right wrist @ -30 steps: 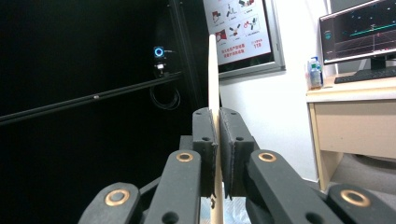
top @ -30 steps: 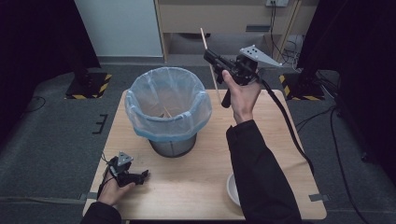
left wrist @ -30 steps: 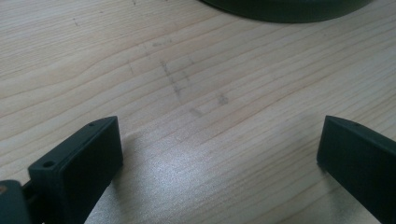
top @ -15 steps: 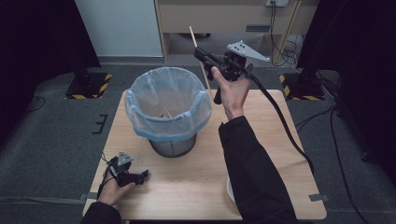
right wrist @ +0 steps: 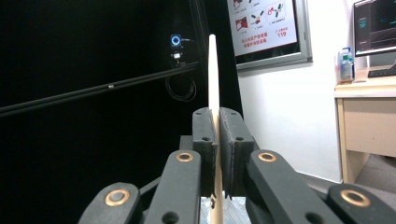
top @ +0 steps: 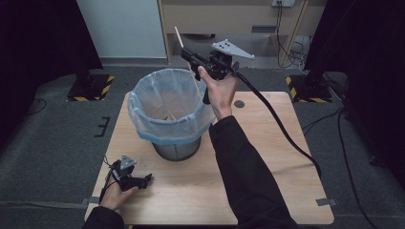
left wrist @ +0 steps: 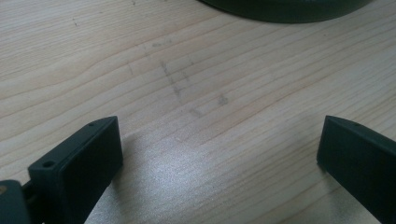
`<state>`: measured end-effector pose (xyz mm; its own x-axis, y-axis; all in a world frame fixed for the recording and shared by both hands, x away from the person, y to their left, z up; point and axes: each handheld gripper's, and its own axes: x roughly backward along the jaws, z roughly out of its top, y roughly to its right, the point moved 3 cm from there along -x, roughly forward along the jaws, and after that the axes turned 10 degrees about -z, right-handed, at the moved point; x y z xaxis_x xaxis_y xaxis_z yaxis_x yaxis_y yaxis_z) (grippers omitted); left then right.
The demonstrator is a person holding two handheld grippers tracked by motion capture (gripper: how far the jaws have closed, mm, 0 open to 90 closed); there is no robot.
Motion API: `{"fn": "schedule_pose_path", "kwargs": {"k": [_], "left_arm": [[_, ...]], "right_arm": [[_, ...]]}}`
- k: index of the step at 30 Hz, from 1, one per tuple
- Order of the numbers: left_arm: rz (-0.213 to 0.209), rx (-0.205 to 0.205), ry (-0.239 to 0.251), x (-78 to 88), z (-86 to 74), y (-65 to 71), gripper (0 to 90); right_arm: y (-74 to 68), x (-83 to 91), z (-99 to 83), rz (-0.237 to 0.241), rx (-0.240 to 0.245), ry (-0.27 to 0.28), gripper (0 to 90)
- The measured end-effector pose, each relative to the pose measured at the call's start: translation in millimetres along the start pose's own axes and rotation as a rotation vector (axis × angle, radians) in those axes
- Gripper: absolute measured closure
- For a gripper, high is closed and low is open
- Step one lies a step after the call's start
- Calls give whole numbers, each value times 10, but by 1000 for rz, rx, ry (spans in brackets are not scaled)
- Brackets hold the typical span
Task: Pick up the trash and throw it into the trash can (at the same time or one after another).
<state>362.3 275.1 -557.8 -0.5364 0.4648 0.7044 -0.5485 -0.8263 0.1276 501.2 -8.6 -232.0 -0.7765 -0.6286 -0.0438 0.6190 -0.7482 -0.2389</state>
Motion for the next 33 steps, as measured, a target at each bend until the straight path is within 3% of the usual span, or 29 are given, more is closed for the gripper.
{"fn": "schedule_pose_path", "kwargs": {"k": [5, 15, 18, 23, 27, 31, 33], "left_arm": [[0, 0, 0, 0, 0, 0, 0], [-1, -1, 0, -1, 2, 0, 0], [-1, -1, 0, -1, 2, 0, 0], [0, -1, 0, -1, 1, 0, 0], [-1, -1, 0, -1, 2, 0, 0], [-1, -1, 0, -2, 2, 0, 0], [0, -1, 0, -2, 2, 0, 0]], "right_arm": [[-39, -96, -55, 5, -16, -7, 860], [-47, -252, -213, -7, 0, -19, 855], [-54, -282, -240, 11, -9, -23, 760], [-43, -268, -223, 18, 2, -30, 712], [-21, -206, -152, 5, 19, -25, 620], [-7, -130, -117, -9, 70, -52, 488], [-2, -71, -115, -17, 107, -73, 482]]}}
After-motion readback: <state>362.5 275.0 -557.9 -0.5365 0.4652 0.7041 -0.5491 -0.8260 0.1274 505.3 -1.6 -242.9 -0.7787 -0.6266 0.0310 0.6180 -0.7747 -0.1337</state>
